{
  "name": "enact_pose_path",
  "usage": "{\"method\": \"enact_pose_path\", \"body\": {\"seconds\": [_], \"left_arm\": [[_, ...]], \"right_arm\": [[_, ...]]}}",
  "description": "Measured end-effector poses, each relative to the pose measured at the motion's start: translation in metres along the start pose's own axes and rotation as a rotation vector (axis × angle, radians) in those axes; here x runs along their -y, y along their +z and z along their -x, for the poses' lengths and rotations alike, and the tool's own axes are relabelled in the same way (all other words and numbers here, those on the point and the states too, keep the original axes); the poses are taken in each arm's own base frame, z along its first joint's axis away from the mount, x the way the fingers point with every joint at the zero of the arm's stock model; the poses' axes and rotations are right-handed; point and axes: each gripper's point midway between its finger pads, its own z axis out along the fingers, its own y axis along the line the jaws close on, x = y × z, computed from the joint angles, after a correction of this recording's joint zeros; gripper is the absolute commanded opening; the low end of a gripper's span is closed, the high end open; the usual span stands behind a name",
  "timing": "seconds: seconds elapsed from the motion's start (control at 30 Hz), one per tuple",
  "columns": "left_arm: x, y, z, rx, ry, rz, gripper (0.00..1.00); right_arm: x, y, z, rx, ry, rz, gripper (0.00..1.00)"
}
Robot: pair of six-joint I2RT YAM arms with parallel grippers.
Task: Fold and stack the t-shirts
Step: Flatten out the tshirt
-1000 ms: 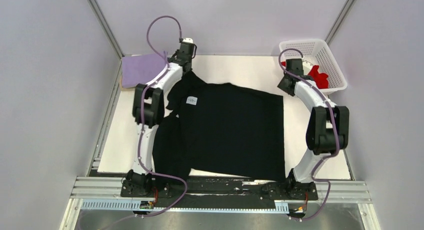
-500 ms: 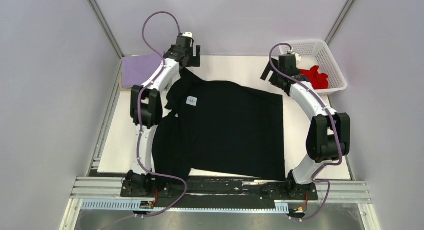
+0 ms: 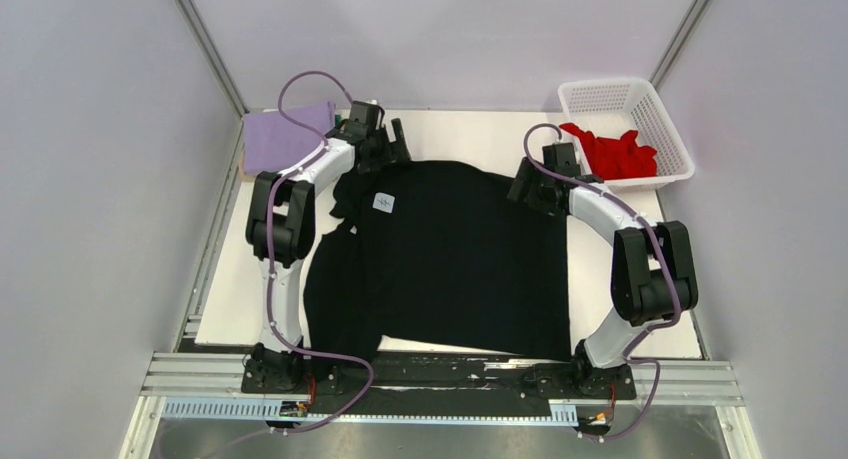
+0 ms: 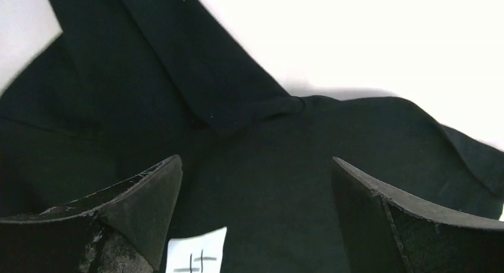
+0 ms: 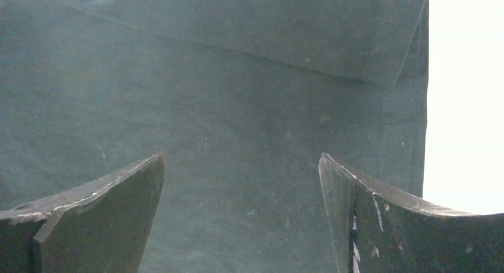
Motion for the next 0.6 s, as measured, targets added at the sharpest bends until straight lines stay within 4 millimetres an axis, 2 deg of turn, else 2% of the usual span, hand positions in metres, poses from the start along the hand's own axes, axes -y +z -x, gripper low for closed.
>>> {"method": "enact_pose_path", "body": {"seconds": [0.17,0.27,0.4,0.6], "left_arm": [[-0.011,0.039,-0.024,-0.06,-0.084,0.023,1.0],[0.001,0.046,-0.005,-0.016,-0.113,-0.013,1.0],[0.009,0.071,0.009,0.016,-0.145,-0.041,1.0],[0.03,0.102,0.044,0.103,-0.18,-0.117,1.0]], "right_arm": [[0.006,0.013,-0.012,-0.04,0.019,-0.017,1.0],[0.011,0.02,-0.019,-0.064,0.028,-0.033,1.0],[0.018,0.027,-0.023,-0.083,0.037,-0.049,1.0],[0.025,0.03,-0.021,-0.082,0.051,-0.062,1.0]]}}
